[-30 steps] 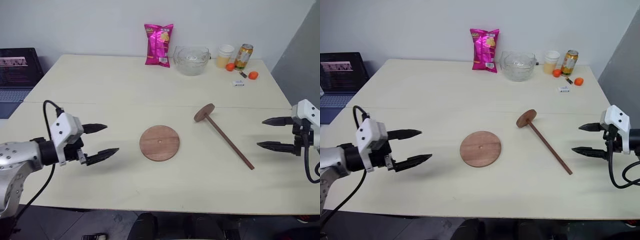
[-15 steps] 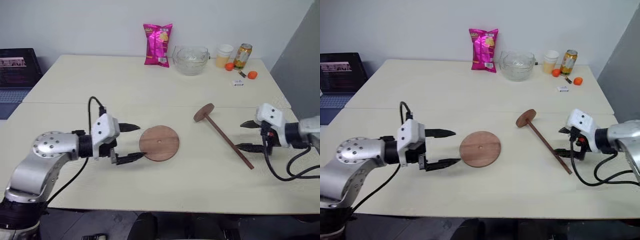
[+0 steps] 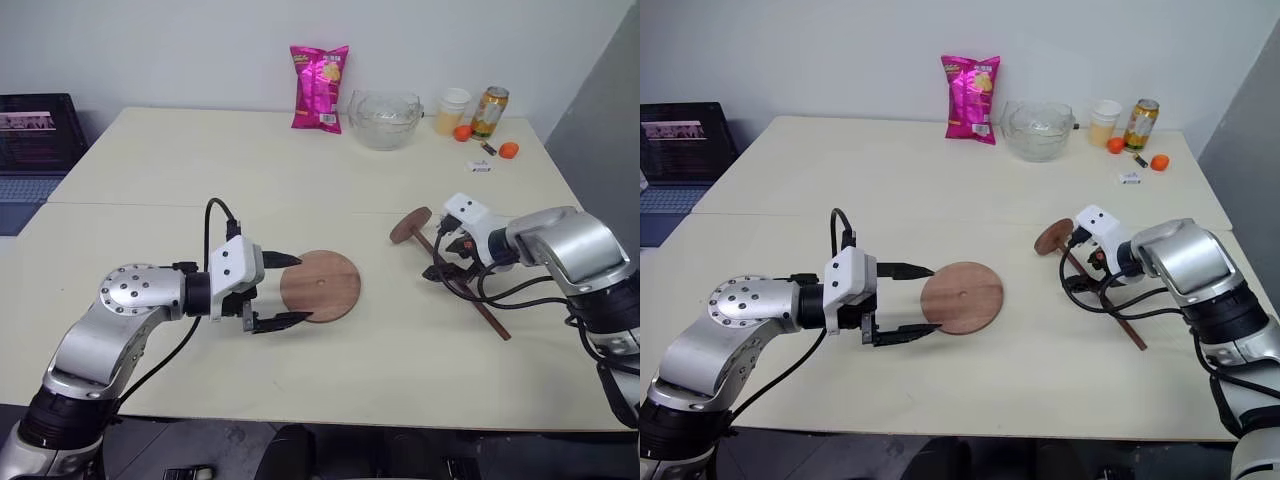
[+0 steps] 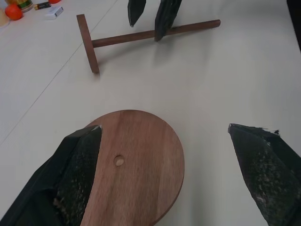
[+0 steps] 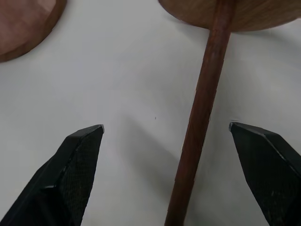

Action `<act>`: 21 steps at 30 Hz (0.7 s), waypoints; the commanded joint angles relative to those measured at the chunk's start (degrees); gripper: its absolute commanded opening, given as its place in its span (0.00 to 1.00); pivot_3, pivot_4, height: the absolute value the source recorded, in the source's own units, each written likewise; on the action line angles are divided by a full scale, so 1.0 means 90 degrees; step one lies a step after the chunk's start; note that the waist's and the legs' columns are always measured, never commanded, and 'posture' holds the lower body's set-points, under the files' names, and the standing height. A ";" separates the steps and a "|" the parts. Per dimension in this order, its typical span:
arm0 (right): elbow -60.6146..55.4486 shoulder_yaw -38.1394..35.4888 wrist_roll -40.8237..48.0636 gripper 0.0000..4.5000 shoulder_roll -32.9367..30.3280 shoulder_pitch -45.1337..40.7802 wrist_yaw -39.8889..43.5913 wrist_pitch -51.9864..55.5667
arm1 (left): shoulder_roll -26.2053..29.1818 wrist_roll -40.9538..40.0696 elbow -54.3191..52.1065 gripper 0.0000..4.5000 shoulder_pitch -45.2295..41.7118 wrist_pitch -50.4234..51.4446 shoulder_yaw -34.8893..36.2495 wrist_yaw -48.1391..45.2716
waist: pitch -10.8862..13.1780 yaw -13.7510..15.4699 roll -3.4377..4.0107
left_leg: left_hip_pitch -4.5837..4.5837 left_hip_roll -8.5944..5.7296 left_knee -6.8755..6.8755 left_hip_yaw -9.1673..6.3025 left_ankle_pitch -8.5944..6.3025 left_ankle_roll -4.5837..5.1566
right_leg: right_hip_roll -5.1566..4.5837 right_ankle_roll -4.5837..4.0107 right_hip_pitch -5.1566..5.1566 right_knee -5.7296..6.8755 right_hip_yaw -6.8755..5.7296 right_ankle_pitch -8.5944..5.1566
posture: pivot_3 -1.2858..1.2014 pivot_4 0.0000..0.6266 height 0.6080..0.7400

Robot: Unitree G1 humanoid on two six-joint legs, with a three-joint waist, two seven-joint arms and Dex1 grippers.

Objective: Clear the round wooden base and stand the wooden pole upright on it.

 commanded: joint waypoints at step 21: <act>0.1966 0.0327 -0.0284 0.66 0.0730 -0.1025 -0.0509 0.0485 | -0.0165 0.0312 -0.0194 1.00 0.0247 -0.0330 0.0007 0.0262 | 0.0000 -0.0005 0.0000 | -0.0010 0.0000 -0.0002 0.0008 0.0000 0.0001 | 0.0001 -0.0001 -0.0020 0.0009 0.0009 0.0001 | 0.52 0.24 1.00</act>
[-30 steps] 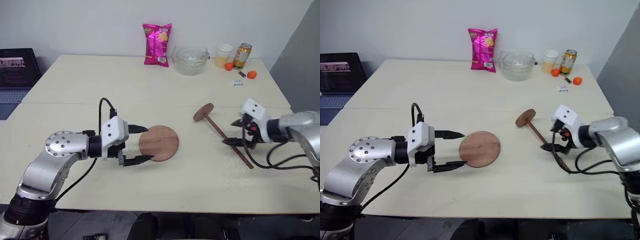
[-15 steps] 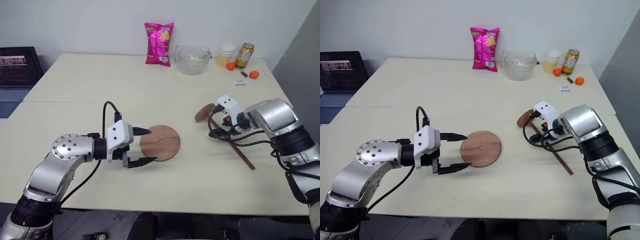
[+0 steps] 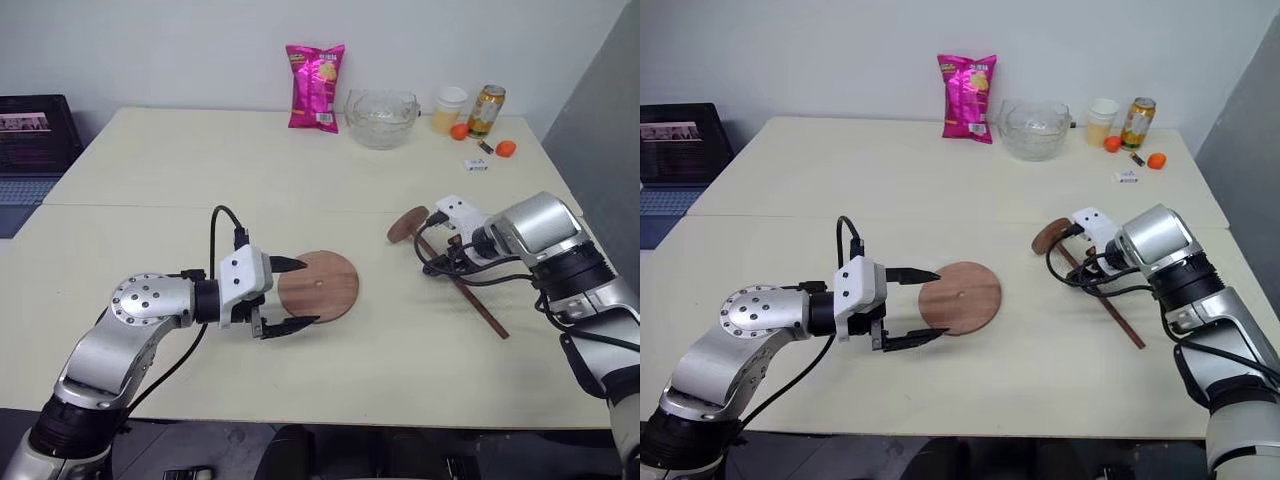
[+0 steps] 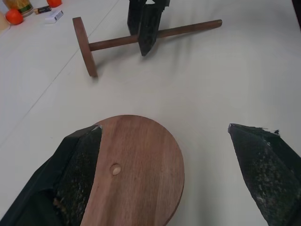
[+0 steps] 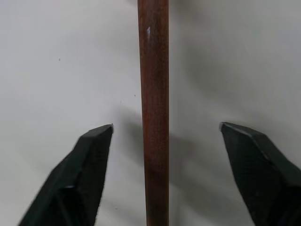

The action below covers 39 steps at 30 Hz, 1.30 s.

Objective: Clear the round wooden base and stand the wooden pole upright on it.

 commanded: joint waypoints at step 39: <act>-0.3379 -0.2489 0.1228 0.06 0.2781 0.1845 -0.0103 -0.5589 | 0.0676 -0.1030 -0.0413 1.00 0.1463 0.1033 0.2672 0.0416 | -0.0005 -0.0055 -0.0009 | -0.0054 0.0003 0.0006 -0.0004 0.0001 -0.0001 | 0.0000 0.0010 -0.0047 0.0004 -0.0003 0.0007 | 0.52 0.24 1.00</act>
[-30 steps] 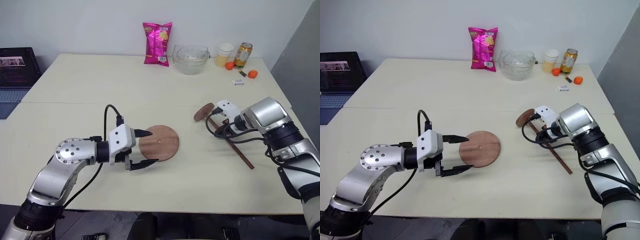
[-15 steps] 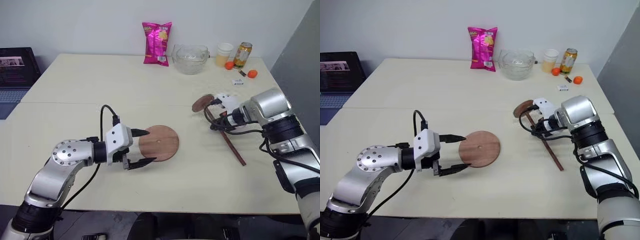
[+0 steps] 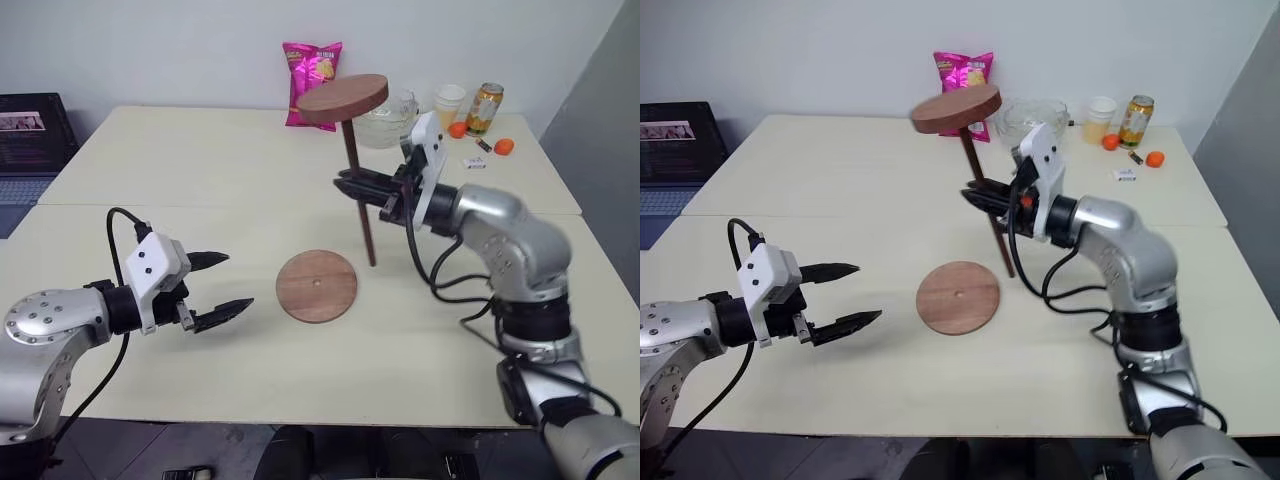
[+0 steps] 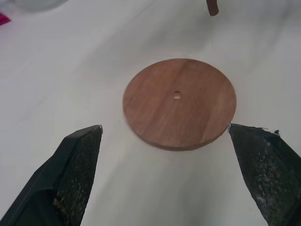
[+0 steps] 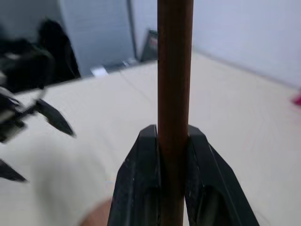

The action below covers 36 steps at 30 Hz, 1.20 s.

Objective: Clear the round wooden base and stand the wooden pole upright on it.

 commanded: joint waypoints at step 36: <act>0.2042 0.1320 -0.1053 0.06 0.1638 0.0979 0.0270 -0.4540 | 0.0154 0.0065 -0.0223 1.00 0.0711 -0.0162 0.0019 -0.0216 | -0.0006 -0.0103 -0.0009 | 0.0027 0.0006 -0.0004 0.0006 0.0001 -0.0003 | 0.0009 0.0000 -0.0003 0.0029 0.0019 0.0001 | 0.52 0.24 1.00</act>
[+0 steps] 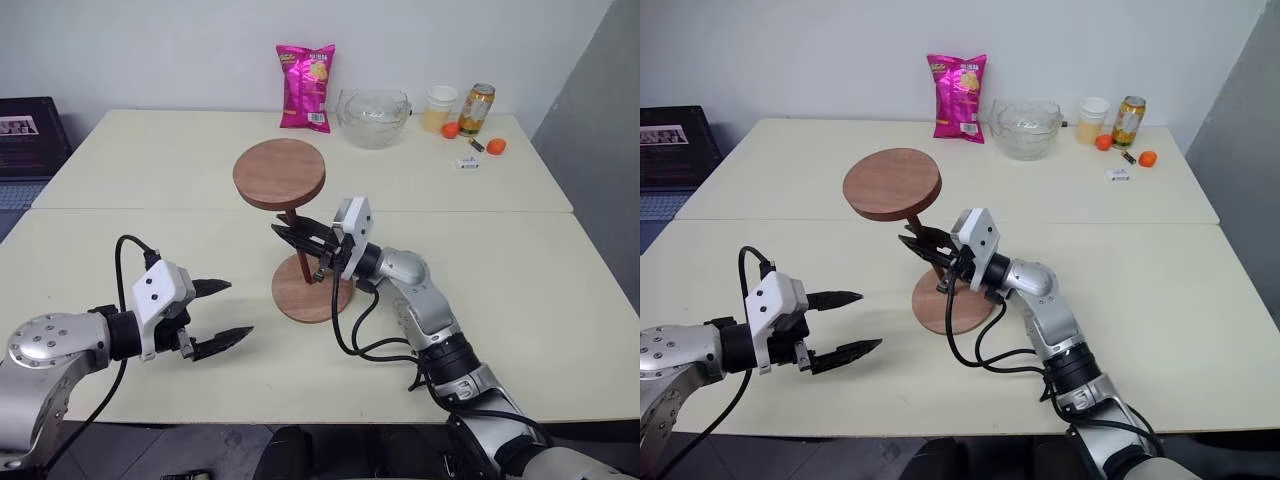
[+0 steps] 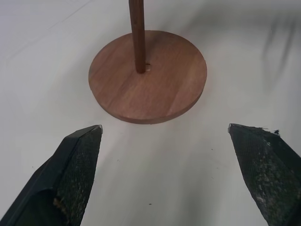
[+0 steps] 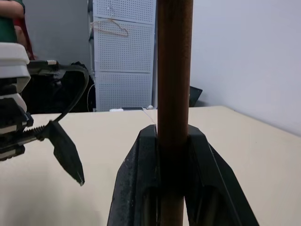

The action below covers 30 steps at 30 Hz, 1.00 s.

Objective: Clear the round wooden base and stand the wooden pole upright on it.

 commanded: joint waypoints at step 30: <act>0.0558 0.0195 -0.0381 0.06 -0.0418 0.0331 -0.0263 0.0645 | 0.0137 0.0000 -0.0048 1.00 -0.0242 -0.0039 -0.0085 -0.0042 | -0.0012 0.0009 -0.0006 | 0.0071 0.0000 -0.0006 0.0000 -0.0002 0.0003 | 0.0000 0.0000 0.0064 -0.0008 0.0001 -0.0001 | 0.52 0.24 1.00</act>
